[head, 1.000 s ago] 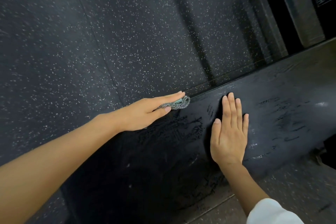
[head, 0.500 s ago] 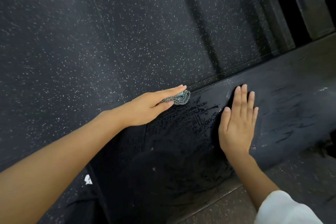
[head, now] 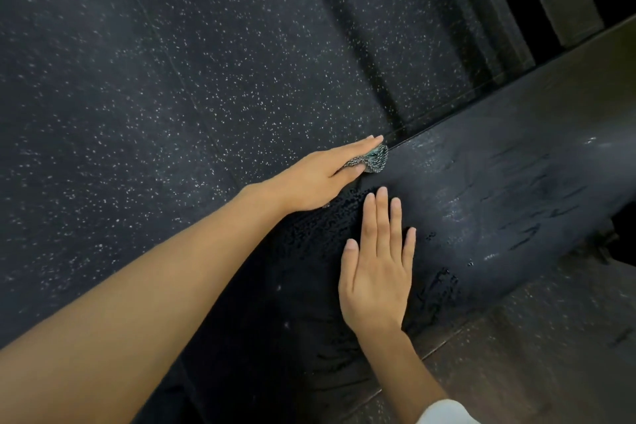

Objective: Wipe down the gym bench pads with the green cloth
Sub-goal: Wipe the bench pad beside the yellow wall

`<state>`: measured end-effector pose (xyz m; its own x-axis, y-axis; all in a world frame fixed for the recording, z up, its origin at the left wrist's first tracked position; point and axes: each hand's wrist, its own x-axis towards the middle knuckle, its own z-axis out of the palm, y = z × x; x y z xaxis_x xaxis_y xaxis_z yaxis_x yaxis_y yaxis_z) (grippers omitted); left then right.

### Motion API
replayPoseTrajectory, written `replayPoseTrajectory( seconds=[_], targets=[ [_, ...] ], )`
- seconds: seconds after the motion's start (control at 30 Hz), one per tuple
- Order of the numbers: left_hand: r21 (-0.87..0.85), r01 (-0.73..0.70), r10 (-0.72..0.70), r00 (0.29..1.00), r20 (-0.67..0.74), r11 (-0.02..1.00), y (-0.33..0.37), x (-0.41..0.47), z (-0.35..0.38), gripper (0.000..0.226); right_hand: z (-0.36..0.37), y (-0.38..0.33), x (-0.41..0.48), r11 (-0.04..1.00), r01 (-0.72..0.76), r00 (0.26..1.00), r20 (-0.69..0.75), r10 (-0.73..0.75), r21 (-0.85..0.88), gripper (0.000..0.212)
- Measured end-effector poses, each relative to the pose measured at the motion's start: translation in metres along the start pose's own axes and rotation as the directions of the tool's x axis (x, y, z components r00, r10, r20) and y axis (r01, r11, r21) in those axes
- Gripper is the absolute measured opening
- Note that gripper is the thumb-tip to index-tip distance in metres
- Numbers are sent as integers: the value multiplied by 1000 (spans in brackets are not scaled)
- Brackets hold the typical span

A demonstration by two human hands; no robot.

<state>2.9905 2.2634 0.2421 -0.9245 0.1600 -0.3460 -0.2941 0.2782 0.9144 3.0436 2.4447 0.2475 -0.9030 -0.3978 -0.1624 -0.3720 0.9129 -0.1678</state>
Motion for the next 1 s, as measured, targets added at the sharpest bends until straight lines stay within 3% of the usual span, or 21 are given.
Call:
replayPoseTrajectory(
  seconds=[0.4,0.8,1.0],
  targets=[
    [-64,-4,7,999,45,998,-15,-44,-15,51,1,-1,1,1000,-15,1000,-19,15,-24,57],
    [-38,39,-37,998,59,999,-43,-117,-30,53,2,-1,1,999,-19,999,-45,18,-32,57],
    [-24,26,-25,999,47,999,-43,-112,-28,53,4,-2,2,999,-22,998,-63,20,-43,57]
  ],
)
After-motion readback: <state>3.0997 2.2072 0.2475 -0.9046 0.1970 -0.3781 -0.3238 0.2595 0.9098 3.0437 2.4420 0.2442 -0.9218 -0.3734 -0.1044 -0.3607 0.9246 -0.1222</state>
